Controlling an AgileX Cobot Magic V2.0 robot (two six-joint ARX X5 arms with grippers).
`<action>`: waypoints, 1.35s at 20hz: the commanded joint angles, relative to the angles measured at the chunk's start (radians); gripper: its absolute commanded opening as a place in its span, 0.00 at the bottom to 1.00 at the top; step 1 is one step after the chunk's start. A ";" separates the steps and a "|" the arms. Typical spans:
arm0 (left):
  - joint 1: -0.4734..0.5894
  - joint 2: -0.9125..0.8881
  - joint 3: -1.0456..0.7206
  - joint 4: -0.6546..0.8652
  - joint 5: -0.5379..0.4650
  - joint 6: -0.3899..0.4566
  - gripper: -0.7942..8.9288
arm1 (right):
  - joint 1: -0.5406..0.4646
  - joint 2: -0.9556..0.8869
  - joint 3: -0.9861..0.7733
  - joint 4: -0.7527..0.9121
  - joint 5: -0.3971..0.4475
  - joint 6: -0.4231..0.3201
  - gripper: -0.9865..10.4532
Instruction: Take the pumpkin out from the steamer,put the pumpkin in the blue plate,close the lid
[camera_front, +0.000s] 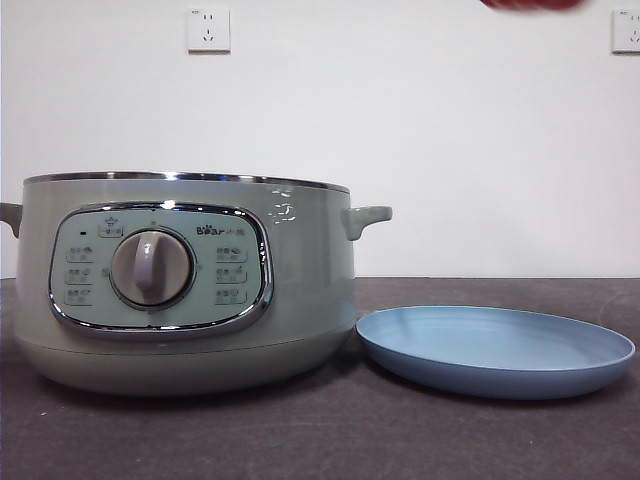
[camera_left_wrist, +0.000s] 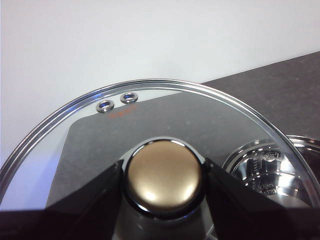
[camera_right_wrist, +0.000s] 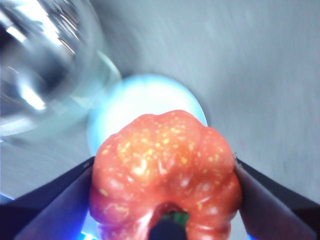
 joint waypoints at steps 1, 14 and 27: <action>-0.002 0.000 0.021 0.051 -0.005 0.007 0.07 | -0.021 -0.084 -0.209 0.126 -0.005 0.024 0.08; -0.002 0.068 0.021 0.094 0.122 0.006 0.07 | -0.049 0.136 -0.612 0.687 -0.159 0.014 0.10; -0.002 0.076 0.021 0.095 0.124 0.006 0.07 | -0.104 0.296 -0.612 0.710 -0.155 0.024 0.62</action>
